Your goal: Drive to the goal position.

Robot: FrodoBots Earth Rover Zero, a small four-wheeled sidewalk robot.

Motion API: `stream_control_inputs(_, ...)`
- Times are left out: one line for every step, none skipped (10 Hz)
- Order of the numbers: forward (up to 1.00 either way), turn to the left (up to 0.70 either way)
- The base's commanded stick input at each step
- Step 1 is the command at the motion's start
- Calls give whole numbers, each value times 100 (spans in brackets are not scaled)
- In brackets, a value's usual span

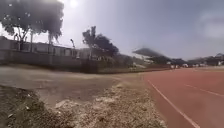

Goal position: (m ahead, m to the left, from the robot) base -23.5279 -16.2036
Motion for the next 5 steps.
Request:
stream_control_inputs(0, 0)
stream_control_inputs(0, 0)
stream_control_inputs(0, 0)
stream_control_inputs(0, 0)
stream_control_inputs(0, -20)
